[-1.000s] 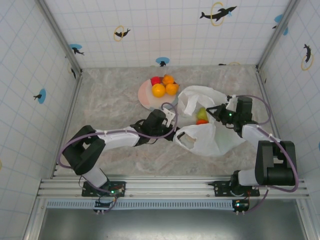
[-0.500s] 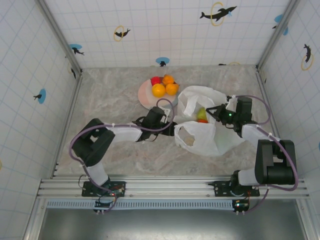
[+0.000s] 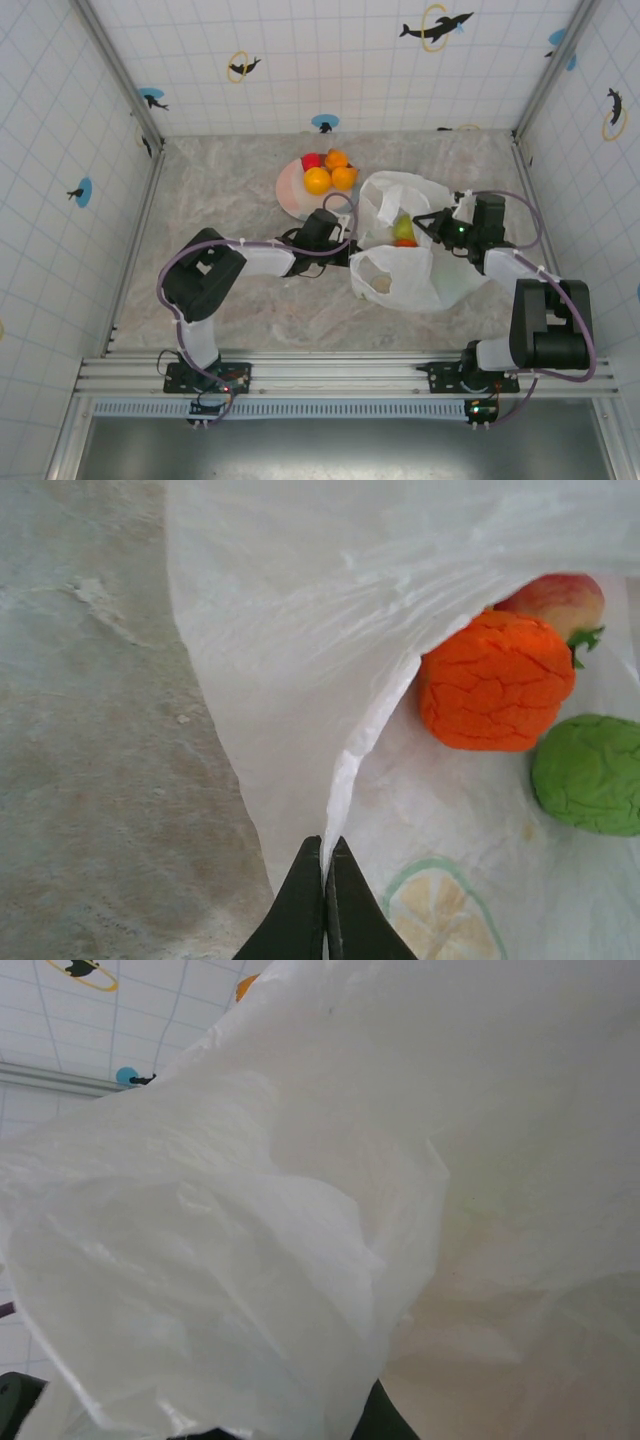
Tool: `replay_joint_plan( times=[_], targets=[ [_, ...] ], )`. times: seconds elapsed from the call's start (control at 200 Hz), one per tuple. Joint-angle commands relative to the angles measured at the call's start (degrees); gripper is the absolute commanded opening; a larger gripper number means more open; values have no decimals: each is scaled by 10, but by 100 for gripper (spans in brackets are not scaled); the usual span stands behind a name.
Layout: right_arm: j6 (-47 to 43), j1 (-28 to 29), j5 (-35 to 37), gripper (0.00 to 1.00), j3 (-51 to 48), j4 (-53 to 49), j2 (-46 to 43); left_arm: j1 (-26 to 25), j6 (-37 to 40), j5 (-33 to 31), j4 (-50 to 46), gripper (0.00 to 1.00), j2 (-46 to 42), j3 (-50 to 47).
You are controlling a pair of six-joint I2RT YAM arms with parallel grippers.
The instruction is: Place the fruits into the plastic bag
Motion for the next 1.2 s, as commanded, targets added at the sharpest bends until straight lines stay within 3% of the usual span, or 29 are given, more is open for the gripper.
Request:
replay_joint_plan(
  times=[0.0, 0.21, 0.4, 0.54, 0.771, 0.876, 1.041, 1.196],
  targets=[
    [-43, -9, 2, 0, 36, -43, -14, -10, 3, 25, 4, 0, -52, 10],
    [-161, -23, 75, 0, 108, -204, -56, -34, -8, 91, 35, 0, -148, 6],
    [-197, -23, 152, 0, 129, -243, -112, -35, -54, 145, 92, 0, -171, -7],
    [-207, -23, 174, 0, 136, -256, -126, -35, -41, 116, 68, 0, -175, -11],
    [-203, -23, 166, 0, 130, -247, -119, -23, -16, -8, -17, 0, -167, -20],
    [-195, -23, 158, 0, 121, -237, -118, -10, -14, -30, -28, 10, -164, -29],
    [-181, -22, 142, 0, 104, -218, -114, 1, 5, -49, -45, 39, -184, -39],
    [-167, -21, 130, 0, 87, -196, -108, 21, 35, -66, -76, 55, -215, -45]
  ],
)
